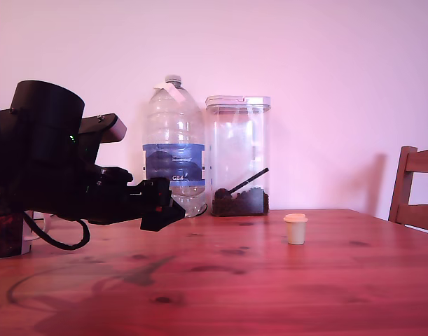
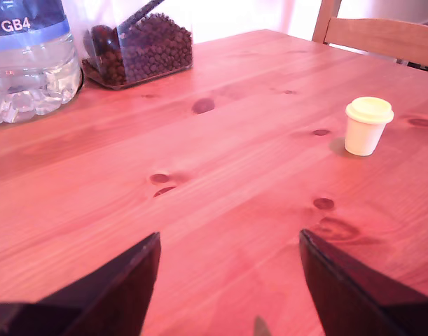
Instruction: Pick up the coffee capsules from the table one by one and drop them inside the nearest coffee cup
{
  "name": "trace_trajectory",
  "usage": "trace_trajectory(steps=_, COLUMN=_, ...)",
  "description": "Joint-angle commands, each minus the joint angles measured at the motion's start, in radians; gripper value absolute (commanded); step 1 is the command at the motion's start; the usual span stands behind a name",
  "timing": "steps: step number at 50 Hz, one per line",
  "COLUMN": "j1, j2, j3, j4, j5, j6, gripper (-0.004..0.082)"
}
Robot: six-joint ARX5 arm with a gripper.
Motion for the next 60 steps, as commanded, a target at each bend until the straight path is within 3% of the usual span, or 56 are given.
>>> trace_trajectory(steps=1, j1=-0.012, j2=-0.014, j3=0.005, j4=-0.014, j5=0.0, j6=-0.007, gripper=0.0538)
trace_trajectory(steps=15, j1=-0.014, j2=-0.014, j3=0.005, j4=-0.01, j5=0.027, j6=-0.003, gripper=0.0538)
trace_trajectory(steps=27, j1=-0.045, j2=-0.014, j3=0.005, j4=0.006, j5=0.107, j6=0.019, gripper=0.0538)
trace_trajectory(steps=40, j1=-0.111, j2=-0.014, j3=0.005, j4=0.021, j5=0.101, j6=0.016, gripper=0.0538)
trace_trajectory(steps=47, j1=-0.155, j2=-0.014, j3=0.006, j4=0.023, j5=0.086, j6=-0.02, gripper=0.0538)
trace_trajectory(steps=55, j1=-0.194, j2=-0.011, j3=0.028, j4=0.017, j5=0.04, j6=-0.033, gripper=0.0538)
trace_trajectory(steps=60, j1=-0.216, j2=-0.009, j3=0.053, j4=-0.005, j5=0.01, j6=-0.069, gripper=0.0538)
